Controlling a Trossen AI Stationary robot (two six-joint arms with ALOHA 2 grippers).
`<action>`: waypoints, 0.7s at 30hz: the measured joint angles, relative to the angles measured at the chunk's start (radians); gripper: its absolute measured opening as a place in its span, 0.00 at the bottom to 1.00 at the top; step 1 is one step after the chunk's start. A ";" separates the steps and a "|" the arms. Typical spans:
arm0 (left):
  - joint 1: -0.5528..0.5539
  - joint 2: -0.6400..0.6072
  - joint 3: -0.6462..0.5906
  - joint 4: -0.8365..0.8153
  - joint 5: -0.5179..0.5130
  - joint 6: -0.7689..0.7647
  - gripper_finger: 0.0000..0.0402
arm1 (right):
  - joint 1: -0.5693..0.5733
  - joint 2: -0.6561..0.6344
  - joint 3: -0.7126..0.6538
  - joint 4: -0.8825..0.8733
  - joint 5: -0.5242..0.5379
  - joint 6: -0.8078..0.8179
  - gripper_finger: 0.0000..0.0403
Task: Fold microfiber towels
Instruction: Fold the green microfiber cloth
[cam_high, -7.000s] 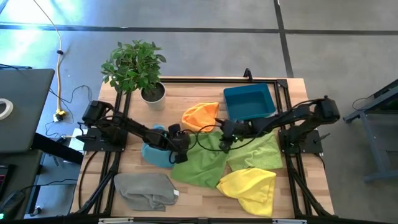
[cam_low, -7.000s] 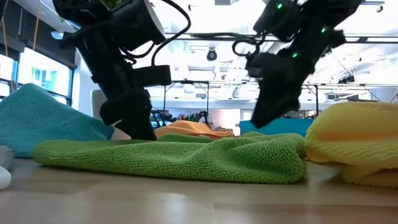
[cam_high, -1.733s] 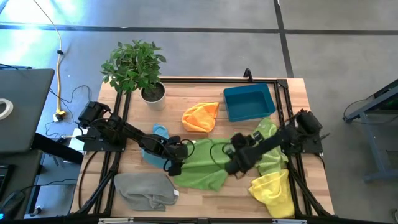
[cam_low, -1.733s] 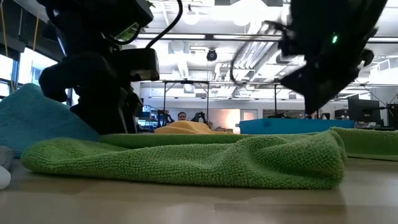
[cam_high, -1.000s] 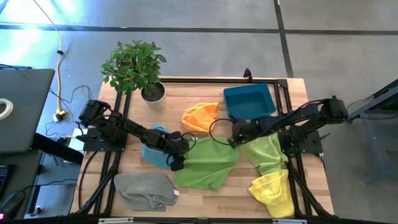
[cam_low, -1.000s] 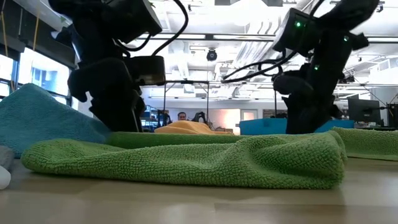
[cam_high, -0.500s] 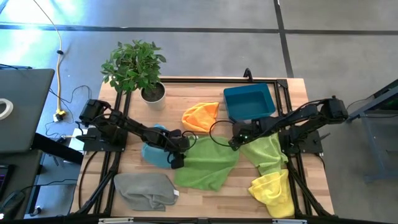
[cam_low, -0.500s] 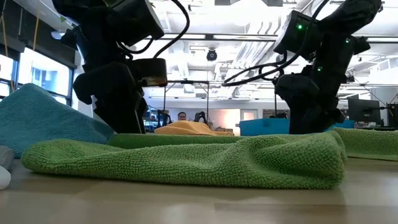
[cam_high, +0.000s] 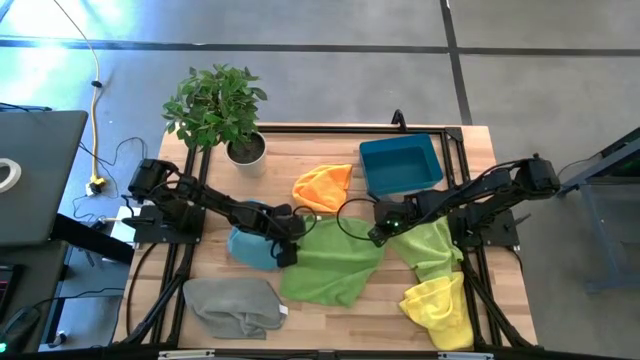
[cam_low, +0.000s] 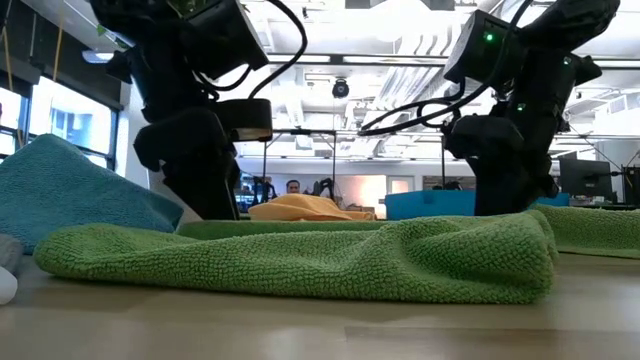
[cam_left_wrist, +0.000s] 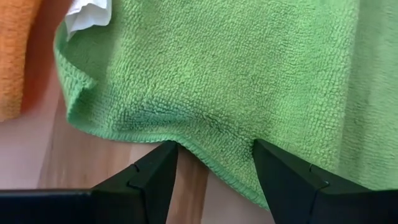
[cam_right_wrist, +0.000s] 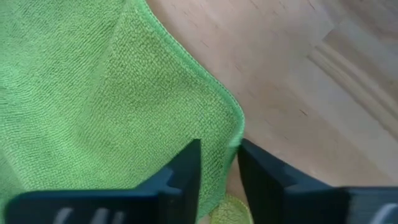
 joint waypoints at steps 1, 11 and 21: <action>0.000 0.000 0.000 0.000 -0.001 -0.004 0.50 | 0.000 0.000 0.000 0.000 0.005 0.000 0.17; 0.000 0.000 0.000 -0.001 0.003 -0.019 0.50 | 0.000 0.000 0.006 -0.005 0.041 -0.008 0.02; 0.000 -0.068 0.001 0.011 0.004 -0.022 0.50 | 0.024 0.000 0.209 -0.190 0.005 -0.199 0.00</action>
